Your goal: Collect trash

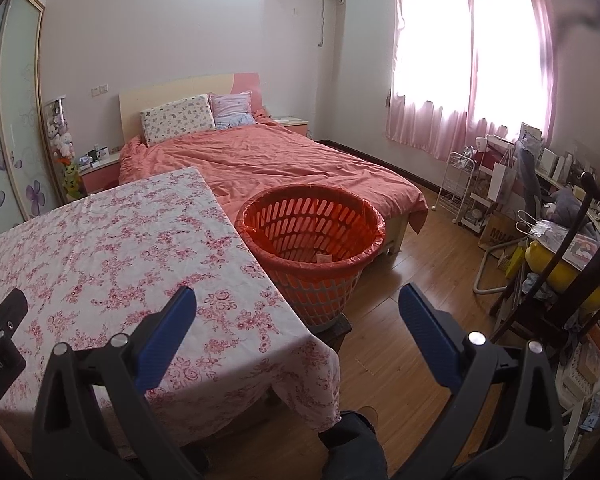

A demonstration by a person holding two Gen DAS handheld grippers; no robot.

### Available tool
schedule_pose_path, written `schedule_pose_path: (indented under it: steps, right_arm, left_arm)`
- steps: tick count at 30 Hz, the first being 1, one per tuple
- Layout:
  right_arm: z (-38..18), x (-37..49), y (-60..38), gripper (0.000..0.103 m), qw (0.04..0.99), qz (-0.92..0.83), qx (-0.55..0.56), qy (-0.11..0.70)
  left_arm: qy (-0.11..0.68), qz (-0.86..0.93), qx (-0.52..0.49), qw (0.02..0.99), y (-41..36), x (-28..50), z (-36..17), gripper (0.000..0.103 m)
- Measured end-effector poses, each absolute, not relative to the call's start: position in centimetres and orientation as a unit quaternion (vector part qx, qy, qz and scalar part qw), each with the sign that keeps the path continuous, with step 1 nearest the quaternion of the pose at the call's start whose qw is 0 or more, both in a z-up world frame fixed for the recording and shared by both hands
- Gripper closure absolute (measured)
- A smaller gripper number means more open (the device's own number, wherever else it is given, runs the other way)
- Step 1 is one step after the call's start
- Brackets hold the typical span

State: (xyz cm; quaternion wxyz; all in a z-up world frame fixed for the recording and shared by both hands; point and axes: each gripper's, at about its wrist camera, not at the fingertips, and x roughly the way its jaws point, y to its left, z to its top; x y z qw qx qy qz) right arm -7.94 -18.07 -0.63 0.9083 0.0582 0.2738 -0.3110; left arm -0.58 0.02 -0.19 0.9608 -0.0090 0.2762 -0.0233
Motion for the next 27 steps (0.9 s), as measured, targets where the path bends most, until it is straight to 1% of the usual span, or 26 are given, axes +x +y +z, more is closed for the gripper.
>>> schedule_pose_path:
  steps: [27]
  right_arm:
    - [-0.53,-7.86,-17.92,0.004,0.909,-0.31,0.057,0.273]
  left_arm:
    - [0.274,-0.022,-0.006,0.961,0.01,-0.72,0.03,0.002]
